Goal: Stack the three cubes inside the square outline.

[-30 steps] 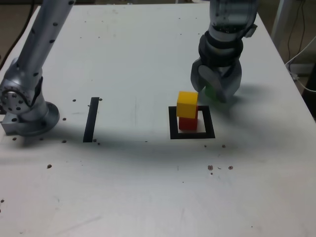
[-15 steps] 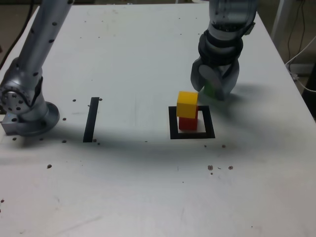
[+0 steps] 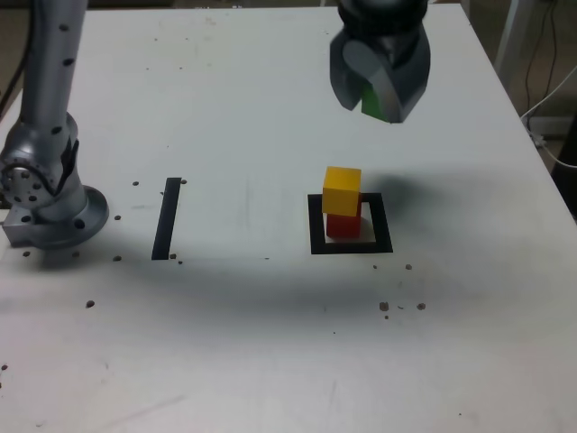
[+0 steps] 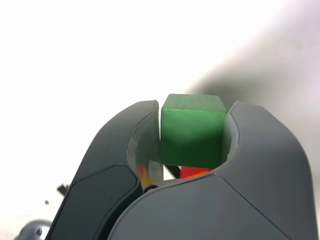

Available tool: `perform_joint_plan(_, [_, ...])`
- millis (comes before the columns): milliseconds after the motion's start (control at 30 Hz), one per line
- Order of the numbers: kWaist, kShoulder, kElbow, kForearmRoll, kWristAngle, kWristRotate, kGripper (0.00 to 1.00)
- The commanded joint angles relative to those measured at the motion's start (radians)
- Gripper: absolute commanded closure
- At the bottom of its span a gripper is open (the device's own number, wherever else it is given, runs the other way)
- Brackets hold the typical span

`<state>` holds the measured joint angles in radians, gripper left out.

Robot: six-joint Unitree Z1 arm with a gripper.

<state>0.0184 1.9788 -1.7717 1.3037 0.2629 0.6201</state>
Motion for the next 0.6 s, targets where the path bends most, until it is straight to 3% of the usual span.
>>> perform_joint_plan(0, [-0.014,-0.030,-0.005,0.029,-0.024,-0.025,0.97])
perform_joint_plan(200, [-0.069,-0.072,0.020,0.094,-0.072,-0.179,0.97])
perform_joint_plan(567, [-0.180,-0.049,0.086,0.087,-0.078,-0.521,0.97])
